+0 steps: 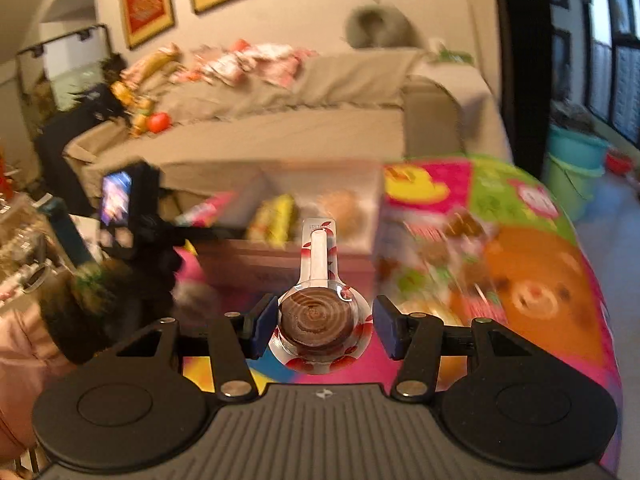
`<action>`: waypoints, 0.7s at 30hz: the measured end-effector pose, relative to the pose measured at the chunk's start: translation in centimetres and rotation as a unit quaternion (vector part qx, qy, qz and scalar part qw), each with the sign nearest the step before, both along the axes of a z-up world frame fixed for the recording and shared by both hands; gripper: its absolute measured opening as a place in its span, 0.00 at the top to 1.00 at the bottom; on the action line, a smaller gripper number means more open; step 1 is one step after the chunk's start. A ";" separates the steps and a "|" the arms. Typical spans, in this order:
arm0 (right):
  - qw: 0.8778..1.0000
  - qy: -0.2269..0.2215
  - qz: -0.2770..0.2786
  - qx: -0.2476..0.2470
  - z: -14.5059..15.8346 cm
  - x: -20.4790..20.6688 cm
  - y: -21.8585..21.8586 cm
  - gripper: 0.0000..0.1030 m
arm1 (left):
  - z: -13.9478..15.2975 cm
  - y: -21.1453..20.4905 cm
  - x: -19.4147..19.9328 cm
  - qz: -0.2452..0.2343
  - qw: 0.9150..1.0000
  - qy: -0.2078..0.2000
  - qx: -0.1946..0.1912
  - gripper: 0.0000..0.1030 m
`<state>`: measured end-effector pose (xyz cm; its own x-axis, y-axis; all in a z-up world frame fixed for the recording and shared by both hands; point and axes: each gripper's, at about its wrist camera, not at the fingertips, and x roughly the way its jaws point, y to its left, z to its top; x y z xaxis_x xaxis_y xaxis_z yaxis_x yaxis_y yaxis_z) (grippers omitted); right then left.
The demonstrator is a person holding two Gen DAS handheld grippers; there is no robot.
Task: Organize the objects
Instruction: 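Grasp the swirl lollipop with the right gripper and drop it into the box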
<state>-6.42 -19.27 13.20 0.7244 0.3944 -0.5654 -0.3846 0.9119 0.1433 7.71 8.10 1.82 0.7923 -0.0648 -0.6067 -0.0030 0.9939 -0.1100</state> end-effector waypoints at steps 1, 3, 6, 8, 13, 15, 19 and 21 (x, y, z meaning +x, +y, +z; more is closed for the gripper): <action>1.000 -0.010 0.005 0.004 0.6 0.3 0.6 0.50 | 0.0 -0.1 0.0 0.001 1.000 0.000 0.002 0.86; 0.999 -0.031 0.015 0.017 2.1 1.1 1.8 0.50 | 0.1 -0.1 0.0 0.000 1.000 0.001 0.005 0.86; 0.997 -0.056 0.026 0.036 4.3 3.6 3.6 0.50 | 0.1 -0.1 0.1 0.000 1.000 0.003 0.006 0.86; 0.996 -0.064 0.032 0.051 5.4 5.7 5.0 0.49 | 0.1 -0.1 0.1 0.003 1.000 0.004 0.004 0.86; 0.997 -0.075 0.002 0.033 5.4 11.7 7.3 0.32 | 0.0 -0.1 0.1 0.005 1.000 0.005 0.002 0.86; 0.997 -0.056 -0.003 0.049 4.5 12.0 6.0 0.32 | 0.0 -0.1 0.1 0.004 1.000 0.002 0.004 0.86; 0.996 -0.083 -0.032 -0.002 2.1 8.6 2.6 0.31 | -0.1 -0.2 0.1 0.004 1.000 0.001 0.008 0.86; 0.995 -0.081 -0.045 -0.029 0.6 7.0 0.8 0.27 | -0.1 -0.2 0.0 0.004 1.000 -0.003 0.008 0.86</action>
